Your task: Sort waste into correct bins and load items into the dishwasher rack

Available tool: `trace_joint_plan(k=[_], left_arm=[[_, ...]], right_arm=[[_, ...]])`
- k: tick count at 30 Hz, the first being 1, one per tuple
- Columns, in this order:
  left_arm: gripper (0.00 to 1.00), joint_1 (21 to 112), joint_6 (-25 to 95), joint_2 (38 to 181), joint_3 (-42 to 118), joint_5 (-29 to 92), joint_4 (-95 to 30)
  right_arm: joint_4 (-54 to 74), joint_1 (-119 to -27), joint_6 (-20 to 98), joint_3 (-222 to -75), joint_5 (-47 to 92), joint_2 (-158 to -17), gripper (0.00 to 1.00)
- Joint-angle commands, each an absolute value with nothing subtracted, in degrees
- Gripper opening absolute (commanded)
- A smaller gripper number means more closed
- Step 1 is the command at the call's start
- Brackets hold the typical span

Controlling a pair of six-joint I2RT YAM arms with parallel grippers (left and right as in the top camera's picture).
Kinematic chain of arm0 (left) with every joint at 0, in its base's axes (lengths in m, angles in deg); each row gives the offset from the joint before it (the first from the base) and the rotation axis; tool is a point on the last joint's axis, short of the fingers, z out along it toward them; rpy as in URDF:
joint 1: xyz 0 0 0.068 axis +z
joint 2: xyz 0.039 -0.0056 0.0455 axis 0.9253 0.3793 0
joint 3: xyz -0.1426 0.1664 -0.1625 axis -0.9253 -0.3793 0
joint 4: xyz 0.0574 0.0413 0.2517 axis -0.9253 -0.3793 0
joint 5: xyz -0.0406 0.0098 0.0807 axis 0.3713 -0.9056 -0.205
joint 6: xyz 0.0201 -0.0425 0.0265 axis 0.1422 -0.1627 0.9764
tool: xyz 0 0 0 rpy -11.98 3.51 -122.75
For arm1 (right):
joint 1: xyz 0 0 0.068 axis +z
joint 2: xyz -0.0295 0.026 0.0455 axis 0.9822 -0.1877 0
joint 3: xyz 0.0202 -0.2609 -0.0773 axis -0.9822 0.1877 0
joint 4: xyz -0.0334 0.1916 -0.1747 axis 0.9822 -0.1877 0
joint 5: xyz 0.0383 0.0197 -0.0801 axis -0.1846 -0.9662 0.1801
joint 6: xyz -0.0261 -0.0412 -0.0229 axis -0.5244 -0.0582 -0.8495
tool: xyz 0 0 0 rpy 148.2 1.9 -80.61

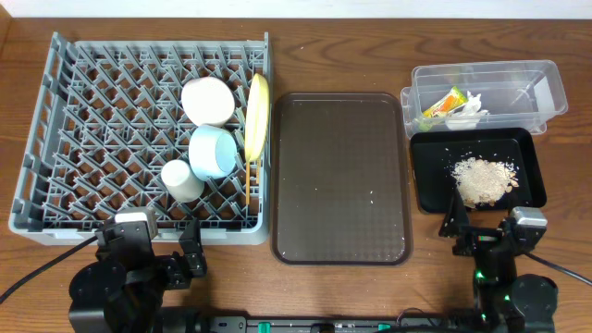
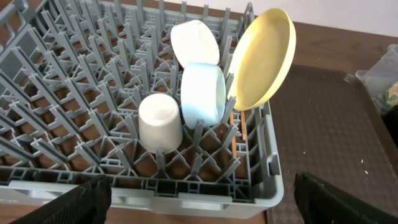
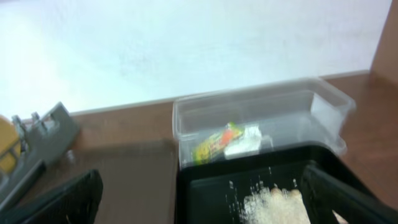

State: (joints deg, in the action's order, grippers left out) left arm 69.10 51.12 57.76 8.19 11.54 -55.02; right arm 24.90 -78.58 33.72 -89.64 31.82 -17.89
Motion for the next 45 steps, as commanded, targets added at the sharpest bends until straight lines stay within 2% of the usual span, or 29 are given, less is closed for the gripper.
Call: trace_joint_plan(k=[1,9,13,45], left_arm=[[0.95,68.86,52.28,57.67,8.04,11.91,-55.10],[0.95,68.86,52.28,57.67,8.04,11.91,-55.10],[0.95,68.86,52.28,57.67,8.04,11.91,-55.10],[0.96,68.86,52.30,57.67,8.04,11.91,-55.10]], right_arm=[[30.91,-78.69,33.13,-85.16,32.34,-17.34,0.99],[44.94,-78.69,33.09,-75.22,32.39,-17.34,0.99],[38.23,-78.69,32.56,-74.95,32.12,-17.32,0.99],[38.62,-78.69,32.10,-74.95,31.73,-17.34,0.99]])
